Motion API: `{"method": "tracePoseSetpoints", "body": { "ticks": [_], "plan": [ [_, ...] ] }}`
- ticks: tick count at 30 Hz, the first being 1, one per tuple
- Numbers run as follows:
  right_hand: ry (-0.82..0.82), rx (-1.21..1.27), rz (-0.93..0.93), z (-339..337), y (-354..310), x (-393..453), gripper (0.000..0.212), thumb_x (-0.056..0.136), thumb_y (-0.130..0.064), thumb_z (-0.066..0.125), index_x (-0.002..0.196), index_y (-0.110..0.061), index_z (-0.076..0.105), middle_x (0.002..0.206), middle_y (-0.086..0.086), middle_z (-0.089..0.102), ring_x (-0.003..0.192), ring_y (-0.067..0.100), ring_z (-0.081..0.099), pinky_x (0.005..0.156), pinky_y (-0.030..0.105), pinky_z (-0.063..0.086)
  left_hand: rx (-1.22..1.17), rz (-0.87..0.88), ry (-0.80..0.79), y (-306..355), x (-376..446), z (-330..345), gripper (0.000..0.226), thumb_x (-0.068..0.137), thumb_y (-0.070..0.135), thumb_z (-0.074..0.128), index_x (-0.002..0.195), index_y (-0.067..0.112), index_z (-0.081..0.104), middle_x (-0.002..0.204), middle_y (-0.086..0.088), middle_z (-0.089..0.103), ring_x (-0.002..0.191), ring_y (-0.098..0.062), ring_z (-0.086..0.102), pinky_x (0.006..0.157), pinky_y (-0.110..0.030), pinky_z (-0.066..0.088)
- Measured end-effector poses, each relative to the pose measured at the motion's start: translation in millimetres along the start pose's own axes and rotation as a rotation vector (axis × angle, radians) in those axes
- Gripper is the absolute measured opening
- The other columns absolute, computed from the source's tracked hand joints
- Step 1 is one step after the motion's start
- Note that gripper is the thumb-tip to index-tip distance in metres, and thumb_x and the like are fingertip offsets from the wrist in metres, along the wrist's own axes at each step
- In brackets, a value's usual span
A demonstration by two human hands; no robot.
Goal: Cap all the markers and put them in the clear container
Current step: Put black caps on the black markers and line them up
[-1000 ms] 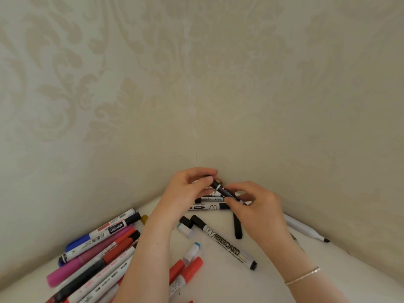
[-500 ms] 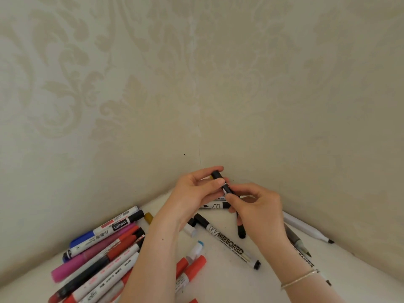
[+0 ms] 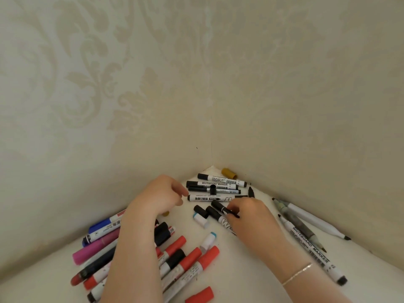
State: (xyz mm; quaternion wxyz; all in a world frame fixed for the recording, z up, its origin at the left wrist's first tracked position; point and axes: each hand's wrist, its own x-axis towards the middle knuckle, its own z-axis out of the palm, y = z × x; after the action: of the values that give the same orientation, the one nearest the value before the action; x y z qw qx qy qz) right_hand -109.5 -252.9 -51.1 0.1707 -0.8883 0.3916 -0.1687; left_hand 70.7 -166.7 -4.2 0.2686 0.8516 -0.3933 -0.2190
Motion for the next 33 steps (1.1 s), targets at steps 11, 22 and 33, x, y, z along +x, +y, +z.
{"method": "tracePoseSetpoints", "body": {
  "ticks": [11, 22, 33],
  "plan": [
    [0.095, -0.154, 0.017, -19.6, -7.2, -6.2, 0.024, 0.093, -0.022, 0.042, 0.113, -0.018, 0.056, 0.114, -0.001, 0.054, 0.106, 0.019, 0.052, 0.083, 0.029, 0.043, 0.074, 0.077, -0.128, 13.6, 4.7, 20.8, 0.016, 0.081, 0.022, 0.074, 0.096, 0.026, 0.072, 0.096, 0.006, 0.064, 0.089, -0.008, 0.059, 0.067, -0.017, 0.039],
    [-0.154, -0.558, 0.286, -44.5, 29.1, -12.2, 0.030, 0.092, -0.012, 0.042, 0.121, -0.015, 0.044, 0.123, 0.003, 0.055, 0.112, 0.022, 0.056, 0.083, 0.028, 0.040, 0.146, 0.029, -0.104, 20.6, 7.7, 34.8, 0.019, 0.084, 0.024, 0.071, 0.101, 0.016, 0.075, 0.094, -0.001, 0.068, 0.086, -0.013, 0.058, 0.075, -0.022, 0.042],
    [0.156, 0.134, 0.073, -53.0, 10.1, -4.3, 0.017, 0.081, -0.014, 0.059, 0.082, -0.017, 0.043, 0.086, -0.002, 0.051, 0.075, 0.015, 0.051, 0.054, 0.021, 0.035, -0.193, 0.072, 0.010, 21.3, 7.1, 25.8, 0.010, 0.087, 0.016, 0.068, 0.078, 0.019, 0.065, 0.069, 0.001, 0.064, 0.065, -0.006, 0.062, 0.059, -0.016, 0.043]
  ]
}}
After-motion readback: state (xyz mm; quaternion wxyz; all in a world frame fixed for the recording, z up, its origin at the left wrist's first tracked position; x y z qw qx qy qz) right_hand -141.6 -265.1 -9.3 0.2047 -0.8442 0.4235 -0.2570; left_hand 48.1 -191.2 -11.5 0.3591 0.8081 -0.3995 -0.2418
